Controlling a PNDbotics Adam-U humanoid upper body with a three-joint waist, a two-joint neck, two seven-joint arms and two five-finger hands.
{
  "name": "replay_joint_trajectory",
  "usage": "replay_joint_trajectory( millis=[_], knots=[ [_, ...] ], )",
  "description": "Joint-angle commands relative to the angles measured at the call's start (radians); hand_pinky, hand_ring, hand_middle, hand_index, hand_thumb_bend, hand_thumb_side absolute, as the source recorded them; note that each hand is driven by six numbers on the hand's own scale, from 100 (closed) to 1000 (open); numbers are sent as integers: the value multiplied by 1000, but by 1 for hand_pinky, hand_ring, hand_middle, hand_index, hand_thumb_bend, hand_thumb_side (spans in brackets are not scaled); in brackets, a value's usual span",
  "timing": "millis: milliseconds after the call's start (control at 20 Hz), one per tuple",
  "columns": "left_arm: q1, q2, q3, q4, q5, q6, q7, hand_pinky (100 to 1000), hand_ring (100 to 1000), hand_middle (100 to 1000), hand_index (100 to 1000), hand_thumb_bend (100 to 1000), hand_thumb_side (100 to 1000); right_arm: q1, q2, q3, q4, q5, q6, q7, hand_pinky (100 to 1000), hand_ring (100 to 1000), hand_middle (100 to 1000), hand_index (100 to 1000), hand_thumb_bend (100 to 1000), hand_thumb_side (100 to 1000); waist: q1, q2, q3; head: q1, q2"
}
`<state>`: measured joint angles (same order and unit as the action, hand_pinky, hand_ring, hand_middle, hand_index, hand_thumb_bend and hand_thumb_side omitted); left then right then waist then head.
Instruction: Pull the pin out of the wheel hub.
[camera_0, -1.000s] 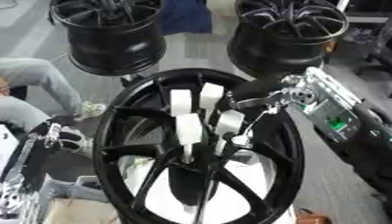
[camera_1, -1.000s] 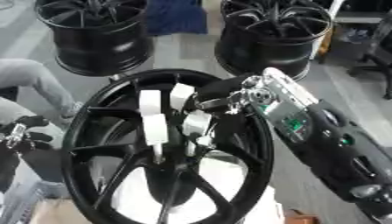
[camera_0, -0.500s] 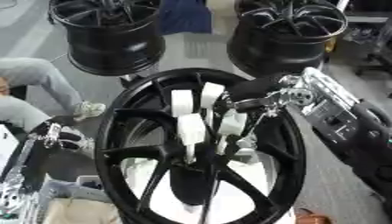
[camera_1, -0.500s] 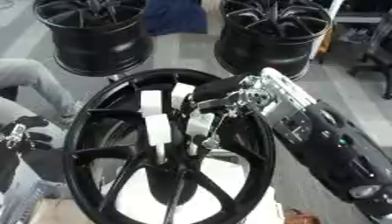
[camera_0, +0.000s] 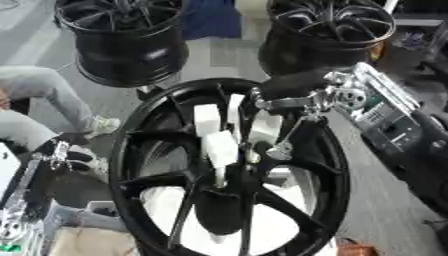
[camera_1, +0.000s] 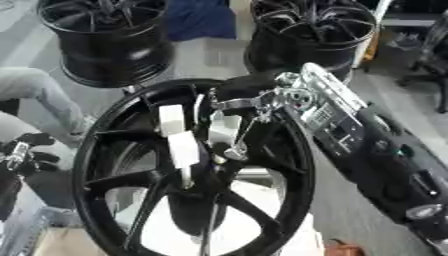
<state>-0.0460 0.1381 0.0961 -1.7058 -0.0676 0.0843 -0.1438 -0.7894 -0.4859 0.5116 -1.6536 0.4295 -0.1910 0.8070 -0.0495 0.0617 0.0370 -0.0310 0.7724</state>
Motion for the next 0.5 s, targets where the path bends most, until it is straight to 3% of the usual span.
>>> replay_joint_trajectory(
  millis=[50, 500],
  knots=[
    [-14, 5, -2, -13, -4, -2, -3, 561, 585, 690, 768, 100, 766, -39, -48, -33, -37, -58, 30, -6, 230, 305, 427, 541, 100, 100, 1, -13, 0, -4, -2],
    [-14, 15, -3, -11, -6, 1, -7, 560, 584, 689, 767, 100, 770, -85, -189, -142, -20, -209, 119, -59, 228, 296, 404, 525, 100, 100, -19, -16, -10, 10, -2]
  ],
)
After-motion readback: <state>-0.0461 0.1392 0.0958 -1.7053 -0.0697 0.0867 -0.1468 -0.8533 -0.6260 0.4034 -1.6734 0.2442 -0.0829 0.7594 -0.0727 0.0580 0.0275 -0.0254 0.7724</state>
